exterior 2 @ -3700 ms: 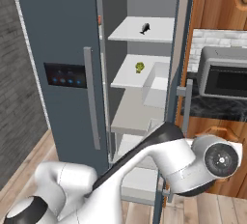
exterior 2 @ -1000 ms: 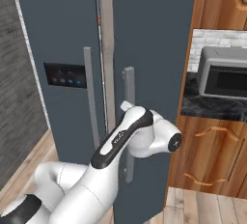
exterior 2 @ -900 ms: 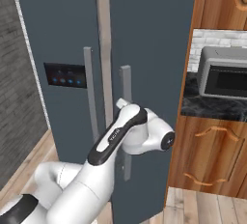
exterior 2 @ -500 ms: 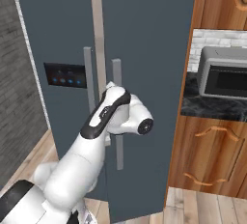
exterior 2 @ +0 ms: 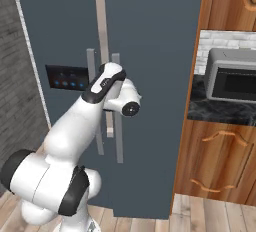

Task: Pick up the frozen fish from the freezer, place it on any shelf in the fridge, and close the fridge and freezer doors when done.

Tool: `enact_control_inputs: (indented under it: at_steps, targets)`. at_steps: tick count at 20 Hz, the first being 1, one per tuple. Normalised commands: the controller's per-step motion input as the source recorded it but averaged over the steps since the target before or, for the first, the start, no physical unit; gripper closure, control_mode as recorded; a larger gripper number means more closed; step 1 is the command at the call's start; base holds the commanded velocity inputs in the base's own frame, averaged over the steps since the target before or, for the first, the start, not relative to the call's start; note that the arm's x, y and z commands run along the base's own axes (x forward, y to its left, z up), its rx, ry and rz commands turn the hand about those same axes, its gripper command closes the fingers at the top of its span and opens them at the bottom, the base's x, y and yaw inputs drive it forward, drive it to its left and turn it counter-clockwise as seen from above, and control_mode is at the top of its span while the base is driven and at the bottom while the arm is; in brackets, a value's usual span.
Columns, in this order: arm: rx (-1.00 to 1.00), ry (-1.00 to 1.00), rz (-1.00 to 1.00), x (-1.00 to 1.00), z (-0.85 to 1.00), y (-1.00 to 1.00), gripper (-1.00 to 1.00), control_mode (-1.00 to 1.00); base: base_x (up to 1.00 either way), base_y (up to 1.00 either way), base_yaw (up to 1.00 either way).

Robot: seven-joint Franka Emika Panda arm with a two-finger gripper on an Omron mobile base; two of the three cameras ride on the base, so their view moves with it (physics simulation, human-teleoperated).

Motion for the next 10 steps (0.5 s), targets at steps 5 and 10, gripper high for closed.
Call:
enact_control_inputs:
  at_steps: [5,10]
  targets:
    - [0.00,0.00,-0.13,0.79,0.35,0.00,-1.00,-1.00,0.00,0.00,0.00]
    - [0.00,0.05,-0.02,0.20,0.02,0.00,-1.00,-1.00,0.00,0.00,0.00]
